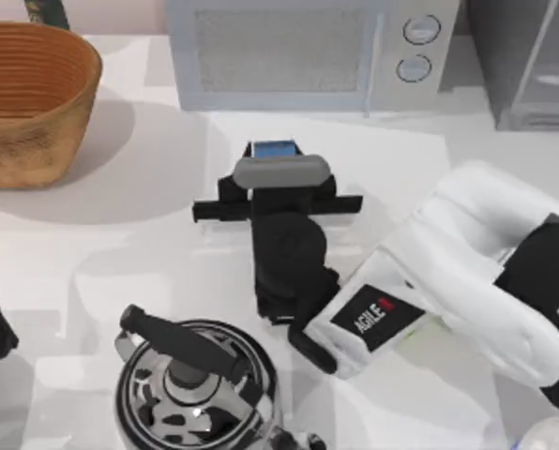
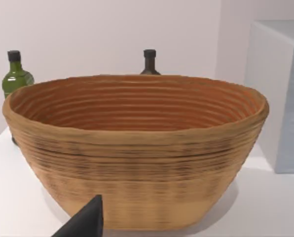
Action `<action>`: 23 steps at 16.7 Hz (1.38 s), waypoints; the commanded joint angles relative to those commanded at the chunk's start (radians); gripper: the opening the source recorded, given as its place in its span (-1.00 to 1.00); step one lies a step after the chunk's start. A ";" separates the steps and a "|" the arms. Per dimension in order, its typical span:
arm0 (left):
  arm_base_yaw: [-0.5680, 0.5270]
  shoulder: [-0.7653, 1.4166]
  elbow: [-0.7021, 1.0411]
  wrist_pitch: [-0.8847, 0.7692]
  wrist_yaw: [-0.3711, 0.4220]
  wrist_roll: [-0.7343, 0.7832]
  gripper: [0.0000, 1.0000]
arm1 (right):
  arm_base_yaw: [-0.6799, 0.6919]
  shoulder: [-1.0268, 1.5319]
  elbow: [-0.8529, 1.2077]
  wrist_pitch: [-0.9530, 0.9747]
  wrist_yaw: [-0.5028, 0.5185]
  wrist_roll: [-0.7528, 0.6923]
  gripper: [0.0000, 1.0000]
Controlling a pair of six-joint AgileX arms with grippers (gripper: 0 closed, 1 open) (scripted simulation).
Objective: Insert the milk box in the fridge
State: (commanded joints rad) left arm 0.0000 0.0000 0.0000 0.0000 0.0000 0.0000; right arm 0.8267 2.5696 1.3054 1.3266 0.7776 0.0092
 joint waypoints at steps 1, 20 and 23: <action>0.000 0.000 0.000 0.000 0.000 0.000 1.00 | 0.007 -0.029 0.011 -0.011 -0.013 -0.001 -1.00; 0.000 0.000 0.000 0.000 0.000 0.000 1.00 | -0.035 -0.392 -0.076 -0.390 0.040 0.012 -1.00; 0.000 0.000 0.000 0.000 0.000 0.000 1.00 | -0.057 -0.438 -0.118 -0.401 0.005 0.015 -1.00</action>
State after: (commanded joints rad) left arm 0.0000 0.0000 0.0000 0.0000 0.0000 0.0000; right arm 0.7702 2.1317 1.1869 0.9254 0.7826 0.0238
